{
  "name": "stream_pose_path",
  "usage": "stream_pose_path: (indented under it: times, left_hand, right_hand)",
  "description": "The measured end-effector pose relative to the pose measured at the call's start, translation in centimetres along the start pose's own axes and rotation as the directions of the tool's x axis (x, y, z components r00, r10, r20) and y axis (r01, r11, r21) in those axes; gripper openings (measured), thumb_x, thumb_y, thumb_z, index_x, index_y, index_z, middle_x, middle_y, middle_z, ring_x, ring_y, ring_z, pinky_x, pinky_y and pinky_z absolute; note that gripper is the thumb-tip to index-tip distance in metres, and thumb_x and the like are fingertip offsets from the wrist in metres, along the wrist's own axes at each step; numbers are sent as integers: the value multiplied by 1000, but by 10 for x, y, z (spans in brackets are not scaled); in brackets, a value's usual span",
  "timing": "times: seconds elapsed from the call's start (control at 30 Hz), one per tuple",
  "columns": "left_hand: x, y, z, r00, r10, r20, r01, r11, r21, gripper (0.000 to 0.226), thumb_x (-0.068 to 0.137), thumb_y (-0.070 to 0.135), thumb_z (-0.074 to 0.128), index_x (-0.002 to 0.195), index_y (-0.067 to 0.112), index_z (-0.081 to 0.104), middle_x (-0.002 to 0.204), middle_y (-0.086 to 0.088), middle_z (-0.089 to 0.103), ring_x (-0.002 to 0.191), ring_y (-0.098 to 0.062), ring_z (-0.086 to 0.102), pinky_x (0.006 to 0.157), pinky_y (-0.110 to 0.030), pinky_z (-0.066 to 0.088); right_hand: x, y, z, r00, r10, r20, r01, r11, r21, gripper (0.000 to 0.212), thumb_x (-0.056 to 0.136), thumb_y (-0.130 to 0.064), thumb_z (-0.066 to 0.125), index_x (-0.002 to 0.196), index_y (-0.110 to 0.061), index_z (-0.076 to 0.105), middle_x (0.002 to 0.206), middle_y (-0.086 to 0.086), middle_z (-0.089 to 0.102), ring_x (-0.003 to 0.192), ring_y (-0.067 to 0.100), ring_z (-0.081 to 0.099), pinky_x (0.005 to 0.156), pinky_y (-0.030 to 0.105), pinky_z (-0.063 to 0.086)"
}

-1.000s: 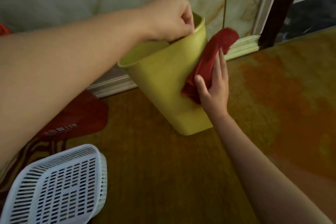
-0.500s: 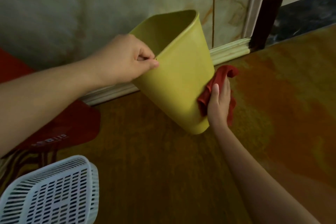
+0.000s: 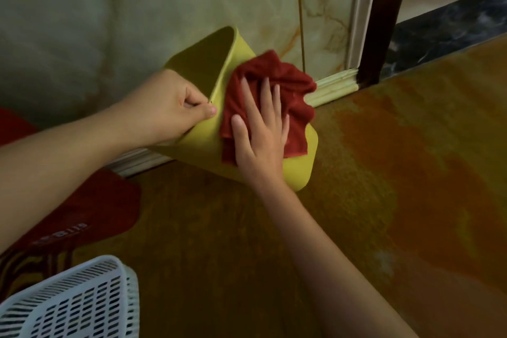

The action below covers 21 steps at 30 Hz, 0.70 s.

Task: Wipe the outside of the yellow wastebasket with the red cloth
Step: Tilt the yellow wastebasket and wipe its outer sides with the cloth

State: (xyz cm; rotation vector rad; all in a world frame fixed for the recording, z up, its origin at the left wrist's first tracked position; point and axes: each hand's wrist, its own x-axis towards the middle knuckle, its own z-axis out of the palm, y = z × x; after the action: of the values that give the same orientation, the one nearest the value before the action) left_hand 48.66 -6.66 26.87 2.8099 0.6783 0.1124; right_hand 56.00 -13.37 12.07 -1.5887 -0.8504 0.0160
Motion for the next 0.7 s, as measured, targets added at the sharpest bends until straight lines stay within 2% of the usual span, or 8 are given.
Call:
stream_pose_path:
  times: [0.1,0.17,0.23,0.3,0.37,0.47,0.57,0.7]
  left_hand:
    - [-3,-10,-1,992,-104,-68,100,993,-58,41,81,20,62,43,6,56,33,10,36,34,-4,32,34,-13,21]
    - [-3,-17,-2,982,-156,-107,144,984,-107,35,81,23,62,60,-5,66,48,-9,53,44,-5,38,43,-18,32]
    - [-2,-20,-2,973,-194,-122,175,973,-148,39,82,26,61,72,-12,66,63,-27,63,57,-17,48,53,-27,42]
    - [2,-15,0,969,-209,-131,190,971,-144,42,82,26,61,74,-15,64,61,-24,60,58,-20,47,50,-24,37]
    - [12,-4,2,962,-226,-154,208,970,-126,38,81,26,61,72,-10,66,59,-15,55,55,-20,45,44,-22,32]
    - [29,10,8,946,-288,-151,281,957,-68,26,80,28,61,65,7,67,51,-5,54,48,-15,46,45,-19,28]
    - [33,13,18,940,-332,-81,336,941,31,30,81,24,59,56,8,60,43,-4,38,40,-16,35,38,-24,25]
    - [30,7,19,928,-369,-47,370,929,22,30,80,28,61,55,11,58,41,-3,37,38,-17,36,38,-23,25]
  right_hand:
    - [19,22,-4,997,20,79,-16,998,-56,55,85,-65,27,137,-57,14,159,-10,6,145,13,-6,107,62,3]
    - [14,51,-9,982,159,101,-150,985,-89,55,82,-69,24,134,-61,8,159,-10,4,145,15,-5,108,63,3]
    - [2,79,-16,925,371,84,-365,928,-82,54,85,-67,27,136,-57,12,159,-7,5,145,17,-3,112,63,5]
    - [-13,97,-23,845,530,68,-531,847,-8,54,90,-59,32,141,-48,18,159,-4,7,146,18,-1,114,59,9]
    - [-26,98,-26,803,592,73,-596,800,69,55,91,-56,33,142,-42,19,159,-1,8,145,21,5,115,55,13]
    - [-48,70,-13,839,522,156,-540,834,114,57,91,-55,35,143,-40,19,159,0,10,142,12,8,117,44,14]
    - [-70,30,7,877,392,279,-447,878,170,64,86,-56,34,143,-45,9,159,-9,1,138,0,0,112,31,10]
    - [-70,27,-2,856,376,354,-457,872,177,67,82,-33,36,144,-41,11,158,-8,5,136,-2,3,109,26,11]
